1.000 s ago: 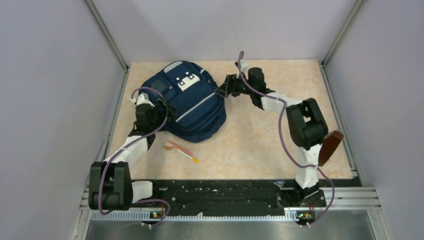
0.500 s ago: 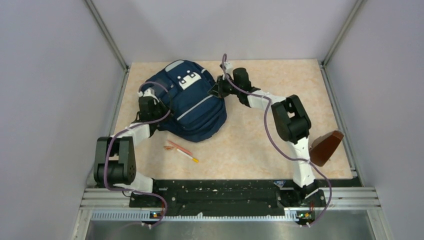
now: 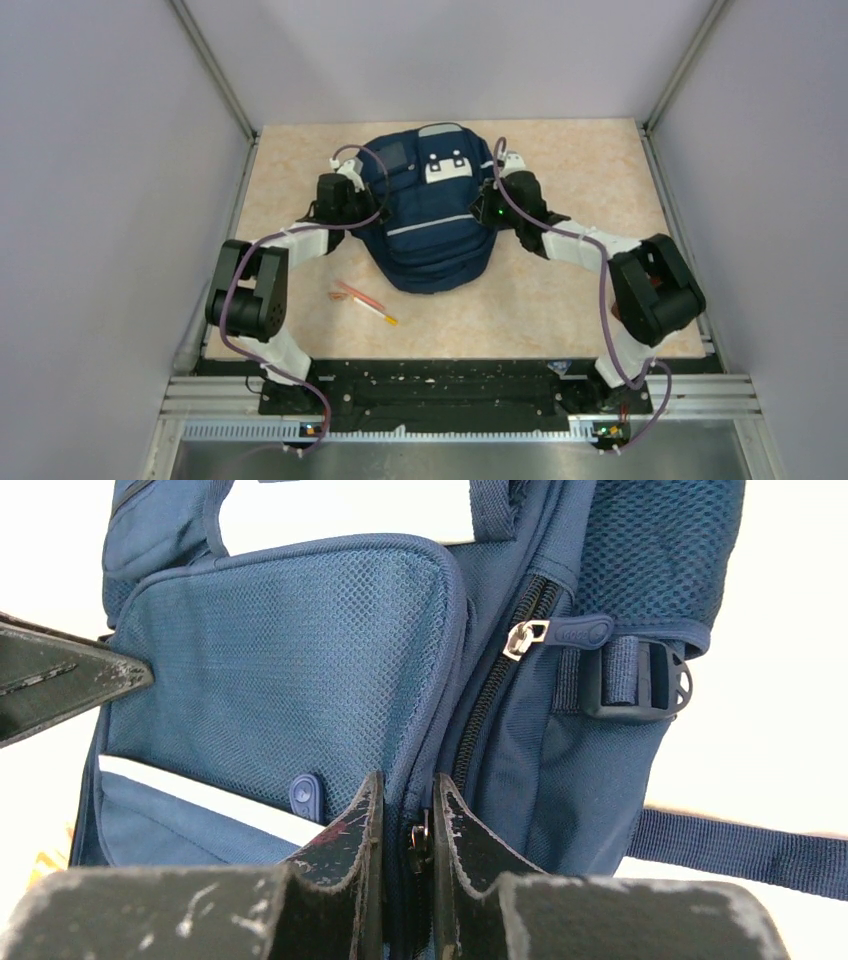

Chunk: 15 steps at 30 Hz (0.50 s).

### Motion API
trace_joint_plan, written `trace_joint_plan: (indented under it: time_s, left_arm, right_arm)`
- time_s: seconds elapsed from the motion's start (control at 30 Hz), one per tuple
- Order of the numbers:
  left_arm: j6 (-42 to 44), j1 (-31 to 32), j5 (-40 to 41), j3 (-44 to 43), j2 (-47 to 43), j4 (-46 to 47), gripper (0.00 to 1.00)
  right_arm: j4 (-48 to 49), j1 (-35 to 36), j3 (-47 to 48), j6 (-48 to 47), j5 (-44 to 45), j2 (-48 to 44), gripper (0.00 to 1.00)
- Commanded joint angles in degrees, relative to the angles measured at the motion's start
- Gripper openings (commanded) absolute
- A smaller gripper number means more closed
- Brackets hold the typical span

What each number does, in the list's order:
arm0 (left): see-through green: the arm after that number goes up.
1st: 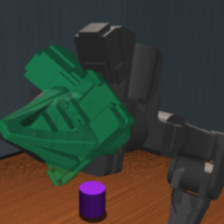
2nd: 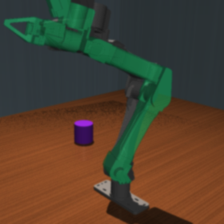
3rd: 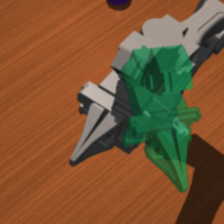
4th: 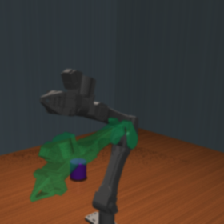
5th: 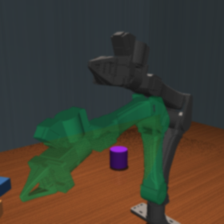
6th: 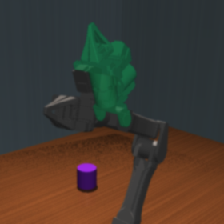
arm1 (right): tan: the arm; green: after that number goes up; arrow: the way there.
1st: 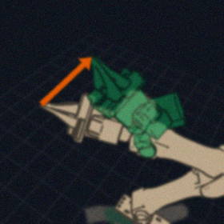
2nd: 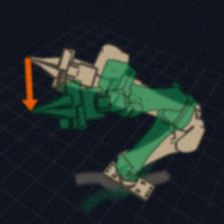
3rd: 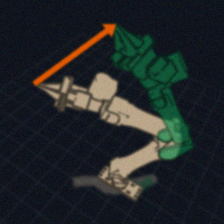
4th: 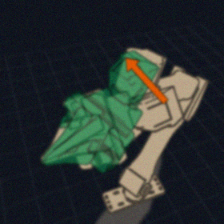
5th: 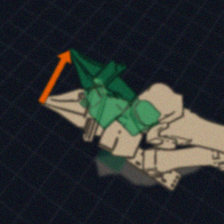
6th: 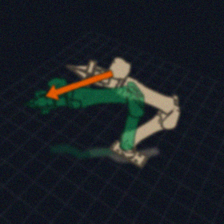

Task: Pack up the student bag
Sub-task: Adjust the student bag at the center of the board.

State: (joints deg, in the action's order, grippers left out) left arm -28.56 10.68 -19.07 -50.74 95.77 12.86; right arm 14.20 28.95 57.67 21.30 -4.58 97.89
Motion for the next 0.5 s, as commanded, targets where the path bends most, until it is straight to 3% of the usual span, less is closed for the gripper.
trace_joint_plan:
  time_s: [0.0, 0.17, 0.23, 0.3, 0.37, 0.47]
  left_arm:
    - [2.23, 3.28, -3.20, -4.73, 2.68, 5.04, 0.15]
    - [2.85, 3.56, -3.40, -8.07, 4.70, 5.34, 0.16]
    - [5.00, 3.56, -2.35, -9.45, 4.07, 3.36, 0.24]
    - [7.56, 3.56, -0.95, -9.97, 2.15, 1.24, 0.40]
    - [11.56, 3.67, -0.25, -9.84, -0.79, -0.98, 0.50]
    - [20.38, 5.41, 2.23, -8.67, -6.29, -4.83, 0.65]
  right_arm:
    - [-0.40, 3.85, -7.68, 4.65, -3.35, -8.72, 0.00]
    - [0.22, 8.67, -12.29, 7.60, -4.33, -12.62, 0.00]
    - [-1.26, 8.76, -12.16, 7.75, -3.21, -14.17, 0.02]
    - [-5.37, 8.63, -10.38, 5.12, 0.03, -16.29, 0.34]
    - [-10.75, 7.80, -7.77, 2.81, 3.30, -18.55, 0.63]
    - [-14.01, 4.01, -6.47, 1.97, 4.18, -22.64, 0.78]
